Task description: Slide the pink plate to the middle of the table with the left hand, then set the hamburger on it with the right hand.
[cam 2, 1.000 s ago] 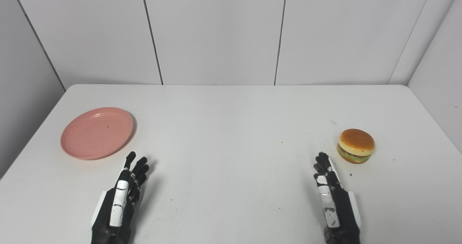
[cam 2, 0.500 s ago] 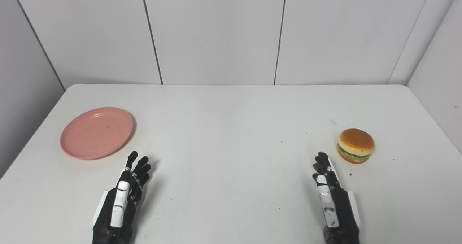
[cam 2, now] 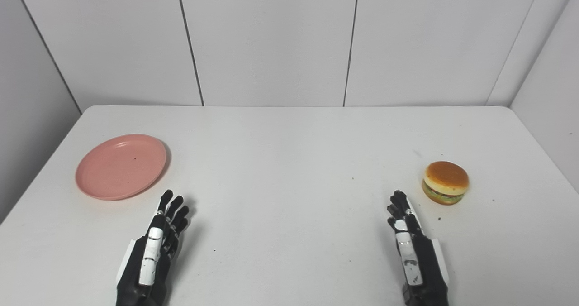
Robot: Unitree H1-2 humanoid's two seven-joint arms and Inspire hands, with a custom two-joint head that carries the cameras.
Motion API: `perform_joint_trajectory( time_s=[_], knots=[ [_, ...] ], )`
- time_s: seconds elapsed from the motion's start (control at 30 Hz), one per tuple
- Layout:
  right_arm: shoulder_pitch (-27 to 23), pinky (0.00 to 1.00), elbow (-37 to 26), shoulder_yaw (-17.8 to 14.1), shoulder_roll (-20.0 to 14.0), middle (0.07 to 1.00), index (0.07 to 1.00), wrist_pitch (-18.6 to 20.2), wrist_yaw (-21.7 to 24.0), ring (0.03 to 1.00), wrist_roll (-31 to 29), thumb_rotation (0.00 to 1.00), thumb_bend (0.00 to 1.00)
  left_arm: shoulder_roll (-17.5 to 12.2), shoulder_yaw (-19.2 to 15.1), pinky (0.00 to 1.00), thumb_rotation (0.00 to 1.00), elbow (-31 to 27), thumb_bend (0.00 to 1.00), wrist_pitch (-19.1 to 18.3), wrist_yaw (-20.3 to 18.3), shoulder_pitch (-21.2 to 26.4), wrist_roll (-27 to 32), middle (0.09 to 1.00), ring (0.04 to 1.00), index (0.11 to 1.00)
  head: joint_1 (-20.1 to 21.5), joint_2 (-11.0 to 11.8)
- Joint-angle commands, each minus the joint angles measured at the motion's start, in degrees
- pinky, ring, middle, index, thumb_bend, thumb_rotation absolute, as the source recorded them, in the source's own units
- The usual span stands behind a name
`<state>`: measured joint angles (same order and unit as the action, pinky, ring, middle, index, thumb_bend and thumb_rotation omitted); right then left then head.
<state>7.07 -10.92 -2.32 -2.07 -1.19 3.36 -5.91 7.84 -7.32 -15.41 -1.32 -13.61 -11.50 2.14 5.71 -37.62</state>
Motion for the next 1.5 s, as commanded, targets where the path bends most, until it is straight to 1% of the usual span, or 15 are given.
perform_joint_trajectory(
  time_s=[0.0,0.23,0.4,0.67,1.03,1.2,1.47],
  knots=[
    [2.2,0.97,-2.0,0.5,-0.4,0.949,0.94,0.4,0.6,0.948,-0.1,0.93,0.85,-5.4,0.4,0.98,0.91,-0.6,0.71,1.5,-0.4,-3.7,-0.1,0.993,0.963,1.0,-0.1,0.0],
    [2.3,0.95,-2.2,0.4,-0.4,0.946,0.932,1.0,0.5,0.942,0.1,0.93,0.86,-5.5,0.2,0.98,0.92,-0.7,0.7,1.7,-0.5,-3.6,0.1,1.0,0.963,1.0,0.0,0.1],
    [2.2,0.96,-2.3,0.5,-0.4,0.943,0.929,1.0,0.5,0.943,0.0,0.93,0.85,-5.4,0.1,0.98,0.91,-0.8,0.71,1.5,-0.5,-3.5,0.3,1.0,0.965,1.0,0.1,0.0],
    [2.4,0.97,-2.6,0.5,-0.6,0.946,0.93,1.4,0.7,0.948,0.1,0.93,0.86,-5.2,0.2,0.98,0.91,-1.3,0.74,1.1,-0.3,-3.6,0.1,1.0,0.965,1.0,-0.2,0.0],
    [2.4,0.96,-2.8,0.7,-0.2,0.936,0.925,1.7,0.7,0.941,0.6,0.93,0.86,-5.4,-0.2,0.98,0.91,-1.4,0.73,0.8,-0.3,-3.5,0.3,1.0,0.966,1.0,0.3,0.0],
    [2.4,0.95,-2.8,0.6,-0.2,0.935,0.923,1.9,0.7,0.937,0.8,0.93,0.86,-5.4,-0.3,0.99,0.91,-1.3,0.71,0.7,-0.4,-3.4,0.5,1.0,0.967,1.0,0.3,0.0],
    [2.4,0.95,-3.1,0.7,-0.1,0.928,0.919,2.4,0.8,0.936,0.5,0.92,0.86,-5.4,-0.3,0.99,0.91,-1.3,0.71,0.8,-0.4,-3.5,0.6,1.0,0.968,1.0,0.3,-0.2]
  ],
)
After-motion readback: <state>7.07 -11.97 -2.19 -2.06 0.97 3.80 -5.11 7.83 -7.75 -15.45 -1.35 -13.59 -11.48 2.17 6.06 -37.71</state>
